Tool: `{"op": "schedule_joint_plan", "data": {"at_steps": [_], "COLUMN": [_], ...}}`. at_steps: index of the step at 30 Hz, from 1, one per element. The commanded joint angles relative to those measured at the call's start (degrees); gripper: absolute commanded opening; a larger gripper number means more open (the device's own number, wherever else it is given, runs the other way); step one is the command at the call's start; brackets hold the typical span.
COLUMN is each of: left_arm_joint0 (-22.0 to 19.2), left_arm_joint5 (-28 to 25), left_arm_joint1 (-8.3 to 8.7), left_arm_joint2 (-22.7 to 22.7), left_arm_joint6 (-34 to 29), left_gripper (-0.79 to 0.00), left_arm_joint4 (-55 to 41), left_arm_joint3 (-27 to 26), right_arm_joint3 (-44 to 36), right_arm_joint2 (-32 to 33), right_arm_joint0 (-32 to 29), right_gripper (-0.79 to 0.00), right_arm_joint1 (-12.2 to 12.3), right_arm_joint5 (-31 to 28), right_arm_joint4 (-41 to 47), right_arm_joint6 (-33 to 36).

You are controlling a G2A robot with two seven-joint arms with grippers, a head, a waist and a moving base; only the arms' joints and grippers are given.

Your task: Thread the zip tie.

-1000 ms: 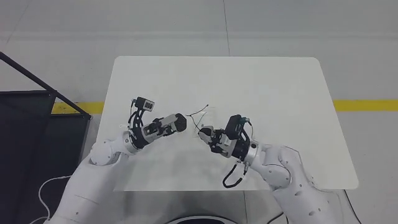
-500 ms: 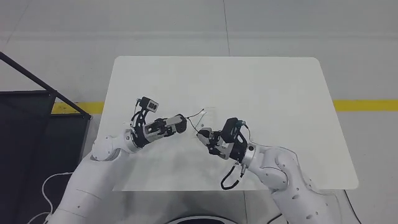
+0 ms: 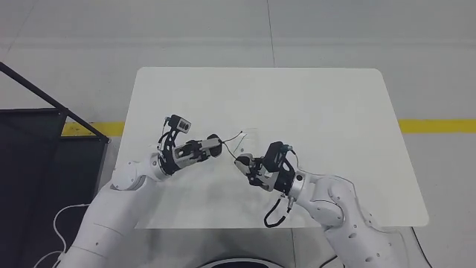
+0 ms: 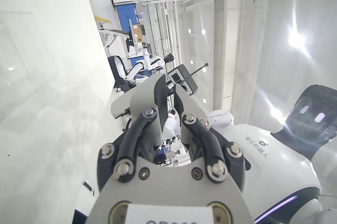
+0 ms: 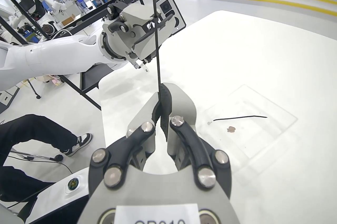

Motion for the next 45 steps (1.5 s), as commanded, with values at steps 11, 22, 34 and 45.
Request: {"op": "schedule_joint_plan", "data": {"at_steps": [11, 22, 34, 45], "left_arm_joint0": [-0.2, 0.0, -0.1, -0.1], "left_arm_joint5": [0.0, -0.2, -0.2, 0.1], "left_arm_joint1": [-0.27, -0.42, -0.54, -0.58], "left_arm_joint2": [-0.2, -0.6, -0.8, -0.8], "left_arm_joint6": [-0.7, -1.4, -2.2, -3.3], "left_gripper": [-0.785, -0.785, -0.785, -0.785], "left_arm_joint4": [-0.2, -0.3, 0.6, 1.8], "left_arm_joint3": [0.3, 0.9, 1.5, 2.5], "right_arm_joint3": [-0.1, -1.4, -5.5, -7.3], "right_arm_joint2": [-0.1, 2.1, 7.1, 9.1], "right_arm_joint0": [0.0, -1.5, -6.2, -8.5], "right_gripper": [-0.785, -0.785, -0.785, -0.785], "right_arm_joint1": [0.1, 0.3, 1.1, 1.3], "right_arm_joint5": [0.0, 0.8, -1.7, -2.4], "right_arm_joint4": [-0.3, 2.3, 4.5, 4.8], "right_arm_joint6": [0.1, -2.9, -9.7, -14.6]}}
